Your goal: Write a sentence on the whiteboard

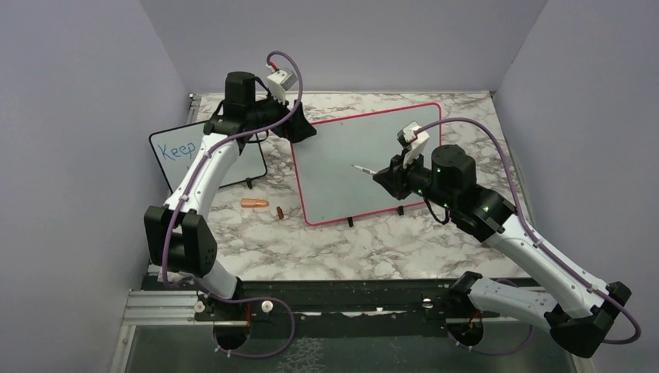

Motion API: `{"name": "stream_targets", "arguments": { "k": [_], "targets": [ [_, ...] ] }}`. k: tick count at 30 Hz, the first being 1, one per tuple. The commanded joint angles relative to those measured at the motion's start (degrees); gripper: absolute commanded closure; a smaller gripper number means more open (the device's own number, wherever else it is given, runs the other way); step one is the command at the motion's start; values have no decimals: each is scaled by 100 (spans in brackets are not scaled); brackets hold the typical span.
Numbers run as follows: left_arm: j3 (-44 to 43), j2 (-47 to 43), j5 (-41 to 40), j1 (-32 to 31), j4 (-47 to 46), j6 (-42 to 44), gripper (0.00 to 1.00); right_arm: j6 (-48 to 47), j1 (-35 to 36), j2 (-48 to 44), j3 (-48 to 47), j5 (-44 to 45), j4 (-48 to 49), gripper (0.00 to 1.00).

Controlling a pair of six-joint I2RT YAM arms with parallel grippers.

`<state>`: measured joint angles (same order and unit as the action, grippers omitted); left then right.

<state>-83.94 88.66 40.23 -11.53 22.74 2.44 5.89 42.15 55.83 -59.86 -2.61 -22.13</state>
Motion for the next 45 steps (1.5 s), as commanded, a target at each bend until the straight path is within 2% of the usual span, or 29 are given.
{"name": "stream_targets", "arguments": {
  "k": [1, 5, 16, 21, 28, 31, 36, 45],
  "targets": [
    [-405, 383, 1313, 181, -147, -26, 26, -254, -5, 24, -155, -368, 434, 99],
    [-548, 698, 2037, 262, -95, -64, 37, -391, -4, 63, -134, -495, 582, 99],
    [-647, 1062, 2932, 362, -84, -111, 62, -525, -2, 244, -136, -706, 746, 99],
    [-620, 1046, 3082, 362, -79, -107, 84, -536, 1, 278, -158, -820, 792, 99],
    [-40, 695, 2965, 358, -251, -55, 96, -536, 12, 355, -222, -795, 864, 99],
    [324, 495, 2905, 361, -499, -131, 100, -724, 125, 390, -282, -508, 841, 99],
    [905, 140, 2672, 366, -948, -387, 100, -887, 636, 491, -458, 426, 709, 99],
    [1781, -457, 2253, 371, -1657, -863, 100, -966, 1257, 846, -869, 1590, 301, 99]
  ]
}}
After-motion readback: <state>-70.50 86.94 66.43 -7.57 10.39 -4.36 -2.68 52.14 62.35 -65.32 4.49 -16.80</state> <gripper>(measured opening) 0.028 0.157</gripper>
